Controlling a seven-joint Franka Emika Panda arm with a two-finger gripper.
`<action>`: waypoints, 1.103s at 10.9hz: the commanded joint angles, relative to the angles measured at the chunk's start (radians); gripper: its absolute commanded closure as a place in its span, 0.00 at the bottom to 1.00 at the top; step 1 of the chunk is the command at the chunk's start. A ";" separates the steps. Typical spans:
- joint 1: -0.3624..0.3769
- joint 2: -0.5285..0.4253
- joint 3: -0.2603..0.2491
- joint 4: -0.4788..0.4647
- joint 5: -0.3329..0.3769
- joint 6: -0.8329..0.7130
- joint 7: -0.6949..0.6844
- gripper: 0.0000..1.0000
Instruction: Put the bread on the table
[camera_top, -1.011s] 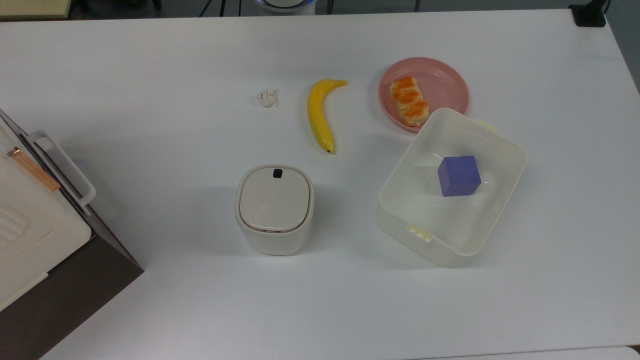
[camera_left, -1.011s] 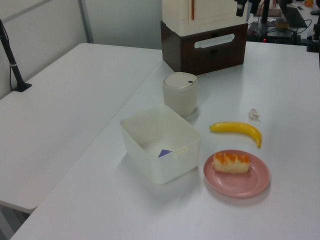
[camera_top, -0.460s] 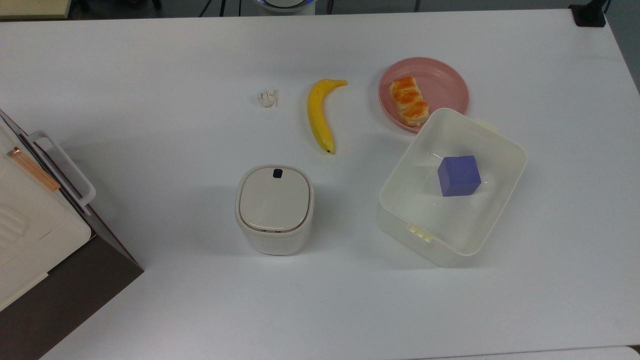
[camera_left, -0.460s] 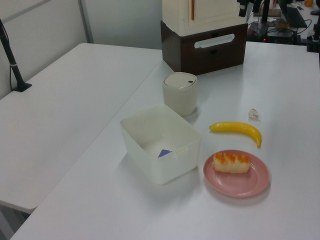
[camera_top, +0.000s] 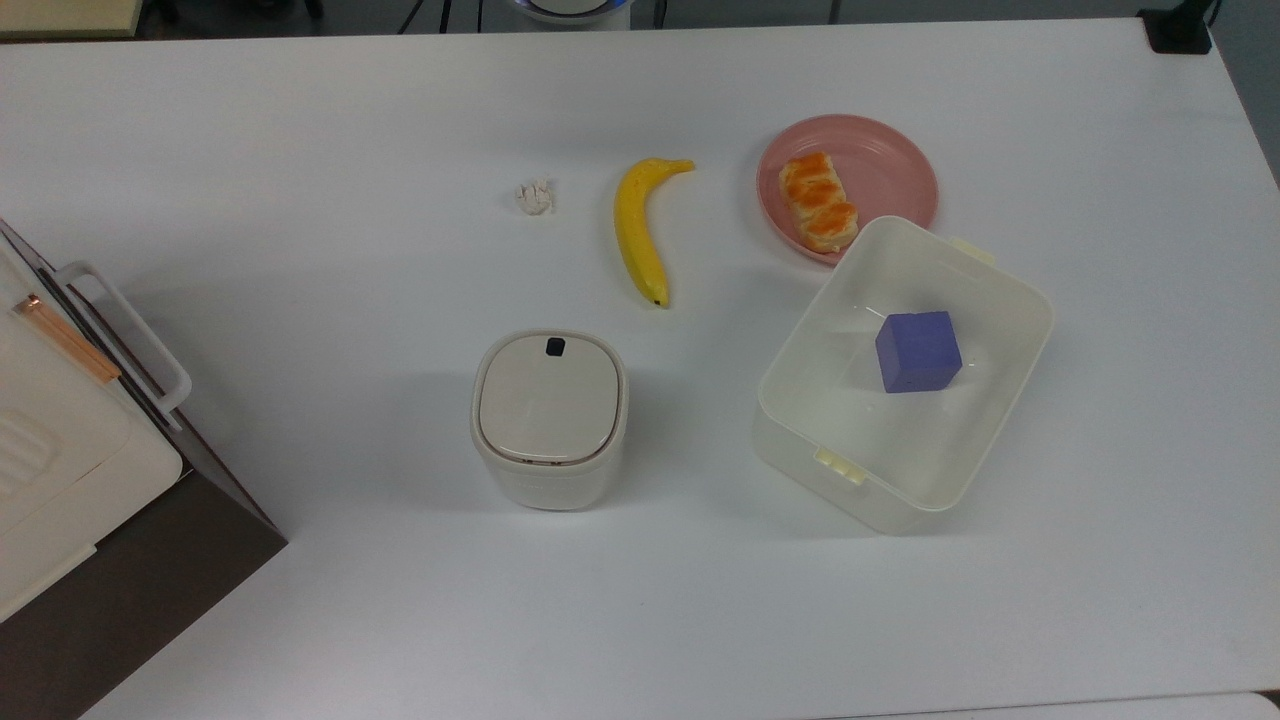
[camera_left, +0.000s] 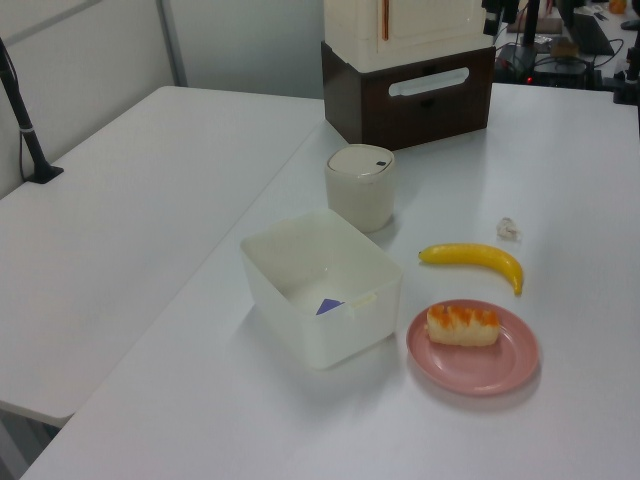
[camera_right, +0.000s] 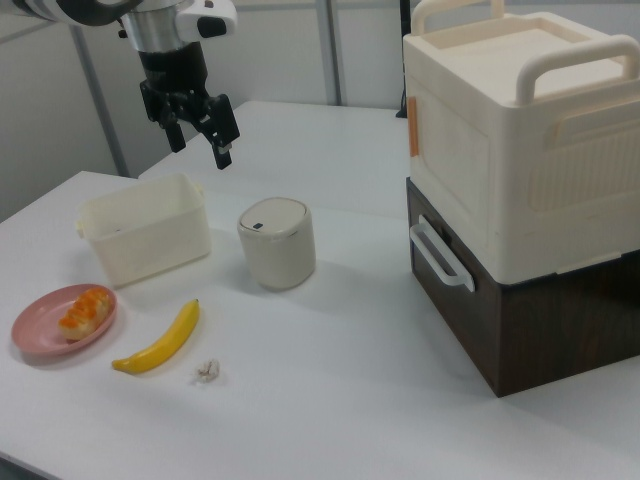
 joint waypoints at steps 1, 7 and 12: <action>0.008 -0.008 -0.003 0.004 -0.023 -0.040 -0.032 0.00; 0.014 -0.008 0.003 0.001 -0.045 -0.066 -0.108 0.00; 0.016 -0.014 0.008 -0.004 -0.106 -0.132 -0.132 0.00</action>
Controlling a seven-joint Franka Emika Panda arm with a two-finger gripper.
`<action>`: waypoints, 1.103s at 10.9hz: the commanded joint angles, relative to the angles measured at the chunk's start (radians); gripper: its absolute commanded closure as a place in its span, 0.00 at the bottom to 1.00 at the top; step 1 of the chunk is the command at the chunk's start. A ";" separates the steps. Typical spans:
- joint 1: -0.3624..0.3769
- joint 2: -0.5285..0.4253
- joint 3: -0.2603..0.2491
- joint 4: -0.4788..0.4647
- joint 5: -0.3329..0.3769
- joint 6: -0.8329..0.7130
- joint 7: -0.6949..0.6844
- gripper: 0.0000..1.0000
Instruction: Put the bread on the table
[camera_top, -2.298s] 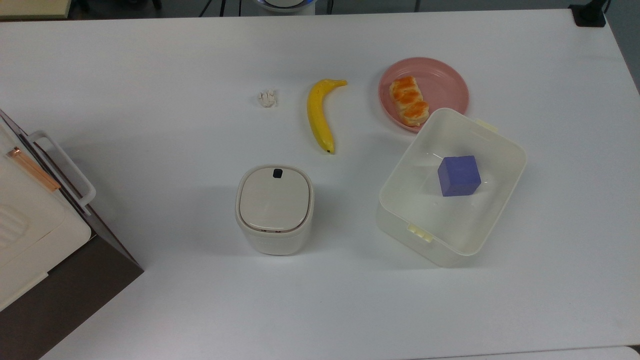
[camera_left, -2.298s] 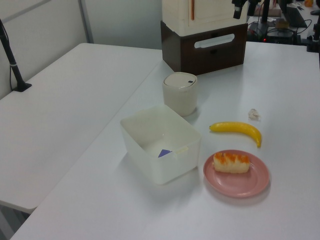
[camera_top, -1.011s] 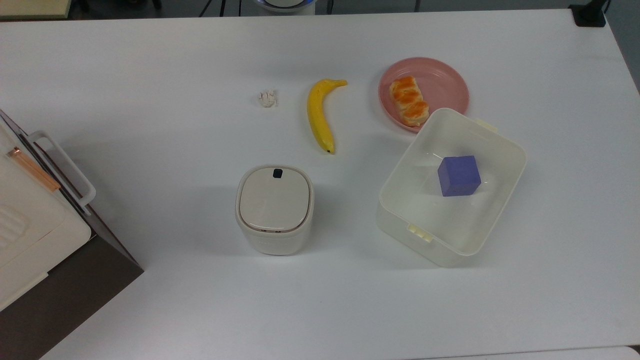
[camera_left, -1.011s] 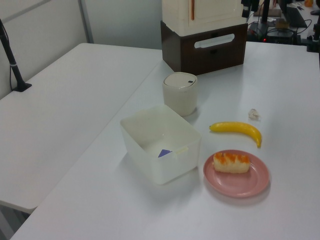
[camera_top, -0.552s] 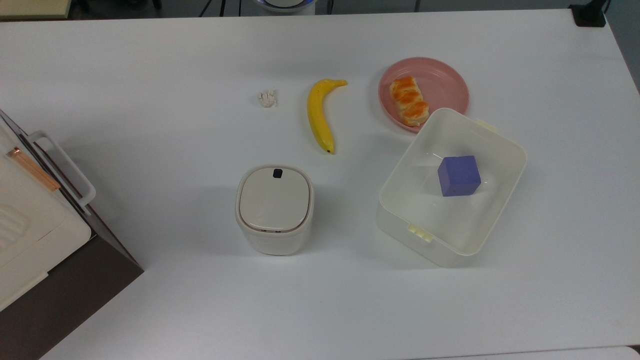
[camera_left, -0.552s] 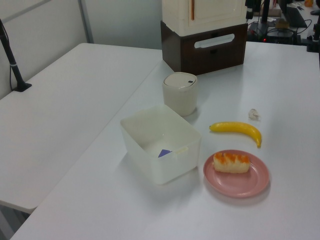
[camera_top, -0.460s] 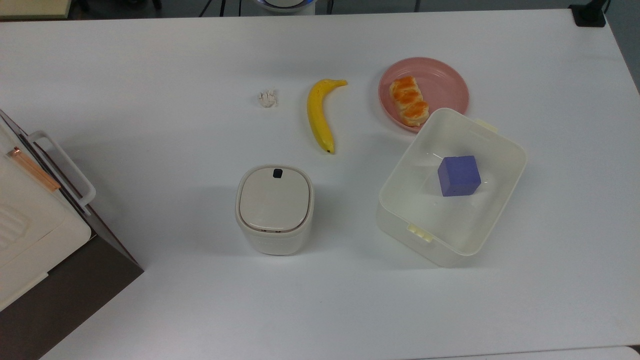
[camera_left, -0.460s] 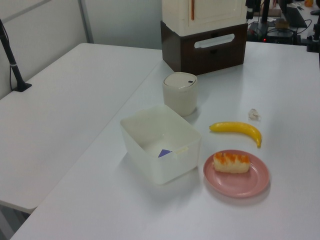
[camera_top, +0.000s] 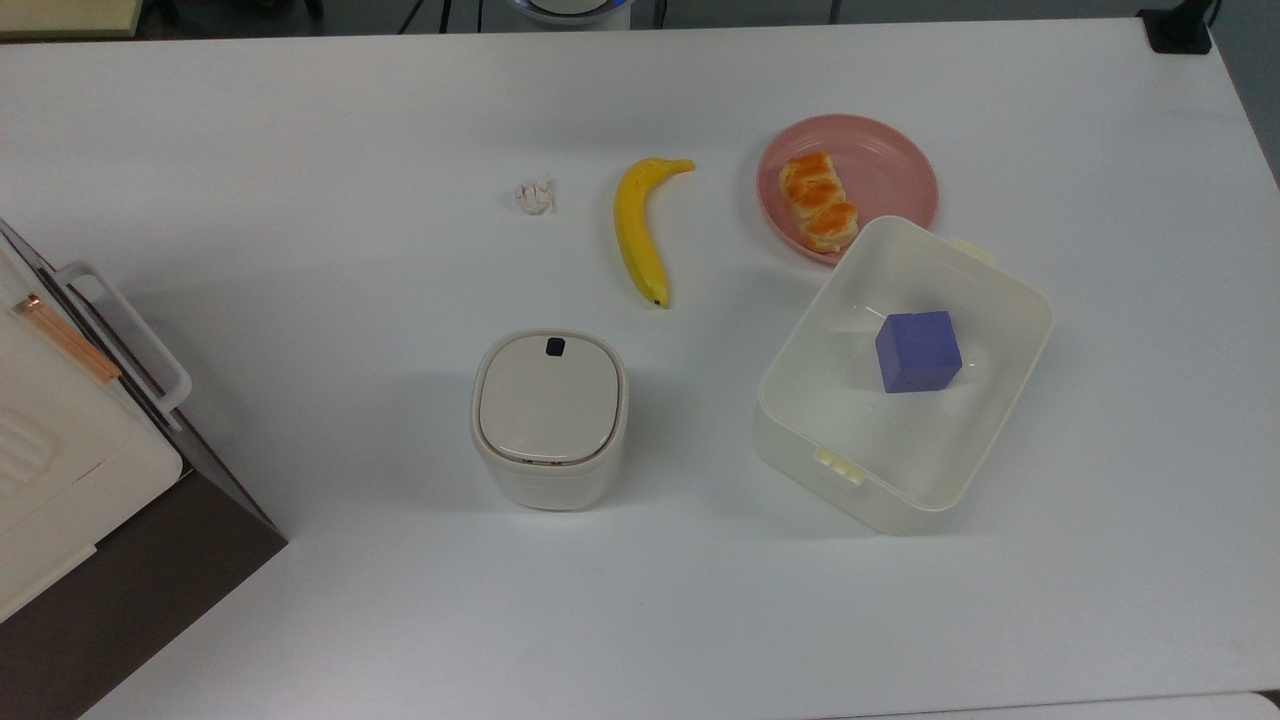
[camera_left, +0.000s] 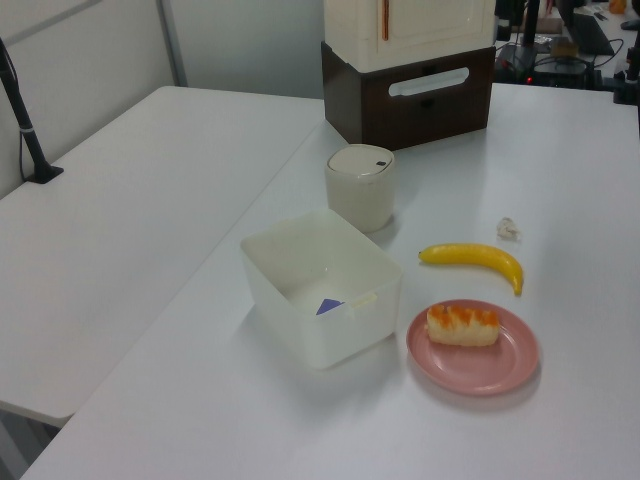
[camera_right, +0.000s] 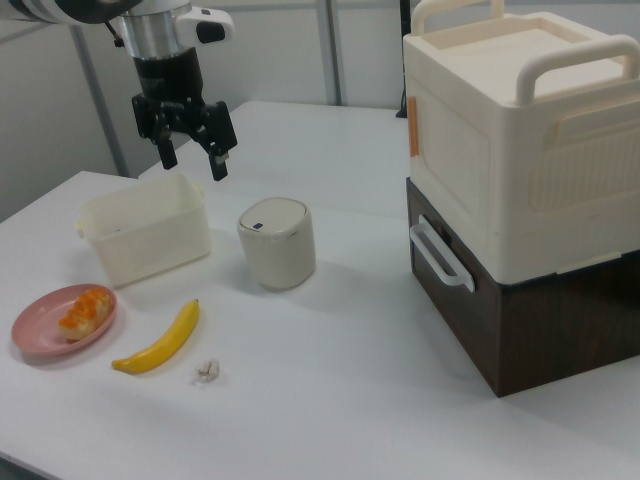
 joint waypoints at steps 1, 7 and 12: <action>0.015 -0.013 -0.001 -0.004 -0.053 -0.047 -0.045 0.00; 0.082 0.029 0.176 -0.080 -0.095 0.041 0.174 0.00; 0.249 0.257 0.332 -0.073 -0.240 0.093 0.470 0.00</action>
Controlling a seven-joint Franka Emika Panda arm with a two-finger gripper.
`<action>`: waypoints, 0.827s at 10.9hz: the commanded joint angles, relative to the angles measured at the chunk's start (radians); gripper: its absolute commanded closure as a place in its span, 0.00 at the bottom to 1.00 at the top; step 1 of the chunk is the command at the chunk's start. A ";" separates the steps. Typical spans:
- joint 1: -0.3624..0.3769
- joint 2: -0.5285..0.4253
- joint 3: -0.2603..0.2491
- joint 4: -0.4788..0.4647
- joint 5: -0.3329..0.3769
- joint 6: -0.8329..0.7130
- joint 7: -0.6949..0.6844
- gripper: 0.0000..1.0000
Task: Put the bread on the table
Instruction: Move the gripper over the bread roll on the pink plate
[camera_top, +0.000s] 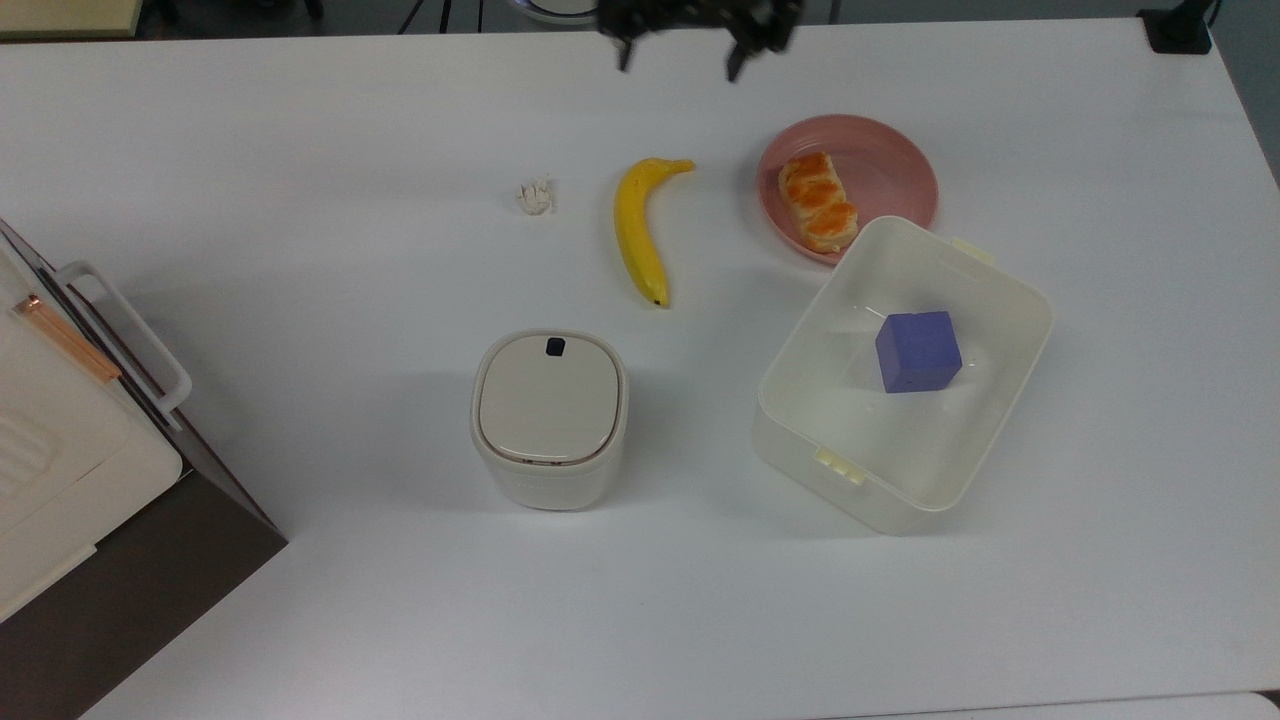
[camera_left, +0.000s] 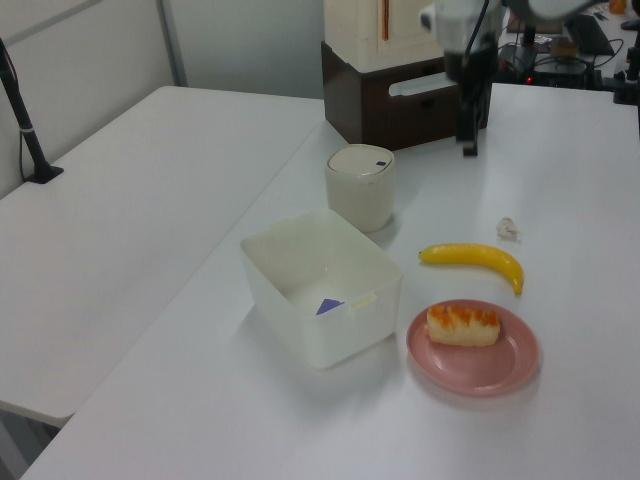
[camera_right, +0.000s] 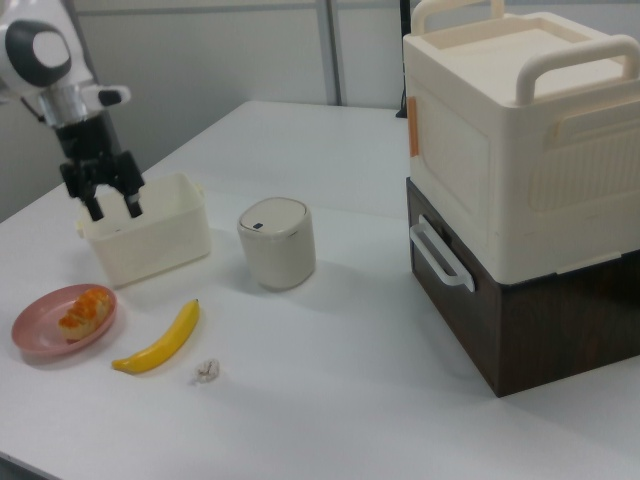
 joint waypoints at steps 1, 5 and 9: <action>0.097 0.124 0.033 0.007 -0.066 0.022 0.119 0.00; 0.114 0.226 0.115 0.001 -0.099 0.065 0.221 0.00; 0.134 0.292 0.188 -0.062 -0.179 0.122 0.289 0.00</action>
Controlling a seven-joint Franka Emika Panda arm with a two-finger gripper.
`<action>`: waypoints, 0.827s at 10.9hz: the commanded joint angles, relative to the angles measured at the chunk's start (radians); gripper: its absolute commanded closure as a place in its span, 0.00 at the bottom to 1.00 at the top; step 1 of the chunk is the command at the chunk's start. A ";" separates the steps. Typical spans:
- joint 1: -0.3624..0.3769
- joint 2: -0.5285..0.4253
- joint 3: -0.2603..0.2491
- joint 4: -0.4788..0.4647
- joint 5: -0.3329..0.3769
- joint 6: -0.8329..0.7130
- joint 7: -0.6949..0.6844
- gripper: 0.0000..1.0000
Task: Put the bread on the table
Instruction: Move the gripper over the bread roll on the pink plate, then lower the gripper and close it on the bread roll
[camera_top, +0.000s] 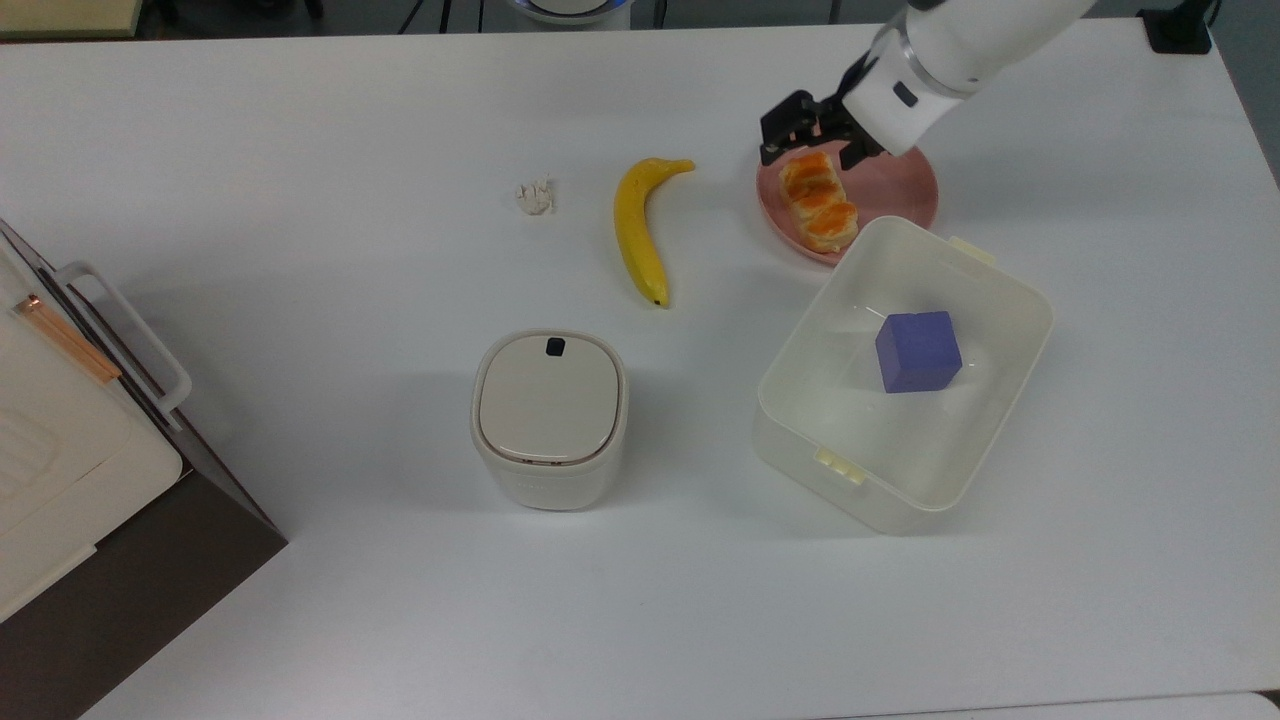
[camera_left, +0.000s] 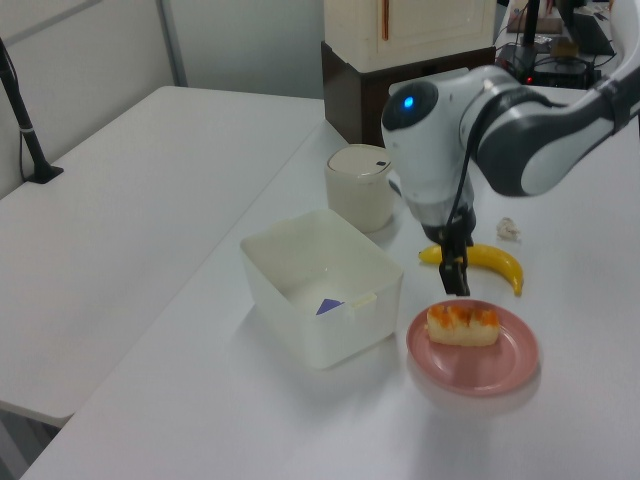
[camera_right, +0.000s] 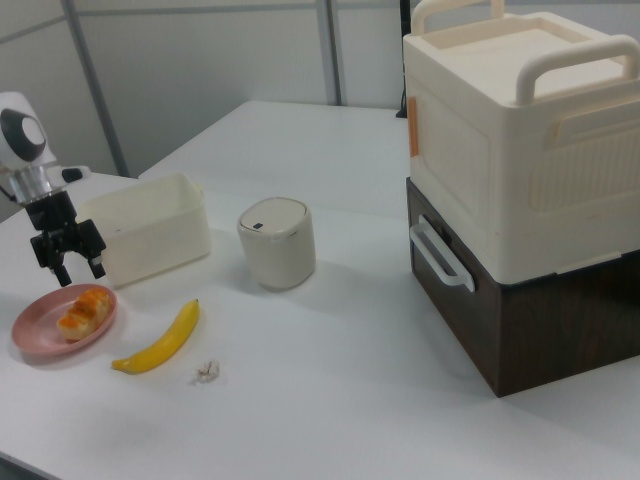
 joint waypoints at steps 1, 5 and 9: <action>0.010 0.022 0.055 -0.064 -0.061 0.052 0.035 0.00; 0.001 0.069 0.063 -0.092 -0.116 0.082 0.034 0.00; -0.002 0.071 0.066 -0.150 -0.187 0.136 0.049 0.72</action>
